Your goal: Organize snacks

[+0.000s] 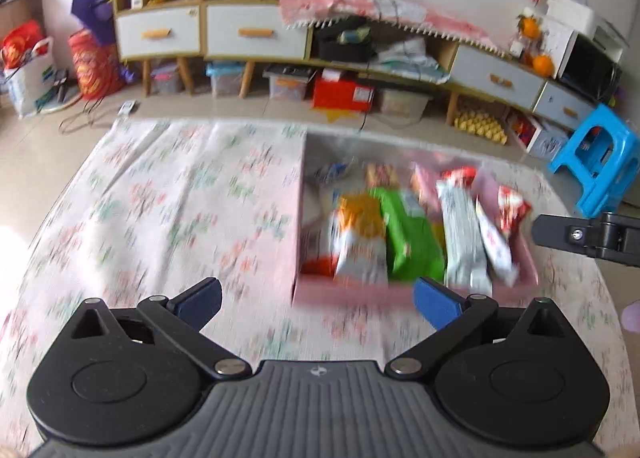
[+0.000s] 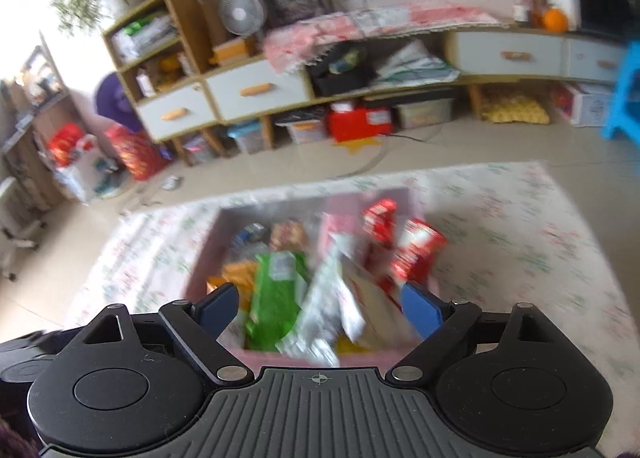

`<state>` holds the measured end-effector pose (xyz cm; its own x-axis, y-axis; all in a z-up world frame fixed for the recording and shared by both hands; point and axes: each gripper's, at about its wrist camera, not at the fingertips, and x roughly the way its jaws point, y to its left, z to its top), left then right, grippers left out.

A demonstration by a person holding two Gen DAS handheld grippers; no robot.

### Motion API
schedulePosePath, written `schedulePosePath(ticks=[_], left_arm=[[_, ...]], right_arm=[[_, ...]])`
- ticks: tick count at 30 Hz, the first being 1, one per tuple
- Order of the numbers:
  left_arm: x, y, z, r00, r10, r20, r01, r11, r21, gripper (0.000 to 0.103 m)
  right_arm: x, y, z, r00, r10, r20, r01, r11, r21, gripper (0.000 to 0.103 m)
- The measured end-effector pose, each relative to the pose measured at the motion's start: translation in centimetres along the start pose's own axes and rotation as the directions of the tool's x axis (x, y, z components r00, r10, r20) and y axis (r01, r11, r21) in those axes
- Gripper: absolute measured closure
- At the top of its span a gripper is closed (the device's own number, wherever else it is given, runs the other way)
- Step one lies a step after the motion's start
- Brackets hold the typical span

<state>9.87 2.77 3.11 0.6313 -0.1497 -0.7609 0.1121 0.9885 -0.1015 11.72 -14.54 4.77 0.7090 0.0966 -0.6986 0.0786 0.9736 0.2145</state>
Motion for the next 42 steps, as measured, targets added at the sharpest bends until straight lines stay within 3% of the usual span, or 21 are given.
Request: schedulePosePath(ticks=[5,12,16,30,42], left_arm=[[-1.8,-0.1,-2.5,0.998,0.055,-0.018,-0.055,0.998,0.019,0.000],[-3.0,0.3,-6.0,0.994,0.072,-0.080,-0.074,0.997,-0.033,0.000],[-3.3,-0.3,-6.6,0.991,0.120,-0.063,-0.121,0.993,0.002,0.000],[-3.8,-0.6,-8.5,0.991,0.123,-0.056,-0.122,0.992,0.023,0.000],[-4.4,-0.9,-8.5,0.990,0.137,-0.040,-0.136,0.991,0.016,0.000]], right_arm=[[-2.4,0.7,-3.5,0.999,-0.053,-0.014,0.051,0.996,-0.079,0.009],[-4.4,0.2,-8.3,0.999,-0.042,-0.031,0.041,0.998,-0.053,0.005],[-4.4,0.2,-9.8,0.995,-0.091,-0.045,0.086,0.991,-0.098,0.005],[-2.8,-0.3,-11.6,0.991,-0.101,-0.084,0.090,0.988,-0.126,0.005],[-3.5,0.2,-11.8,0.994,-0.093,-0.065,0.084,0.987,-0.134,0.005]])
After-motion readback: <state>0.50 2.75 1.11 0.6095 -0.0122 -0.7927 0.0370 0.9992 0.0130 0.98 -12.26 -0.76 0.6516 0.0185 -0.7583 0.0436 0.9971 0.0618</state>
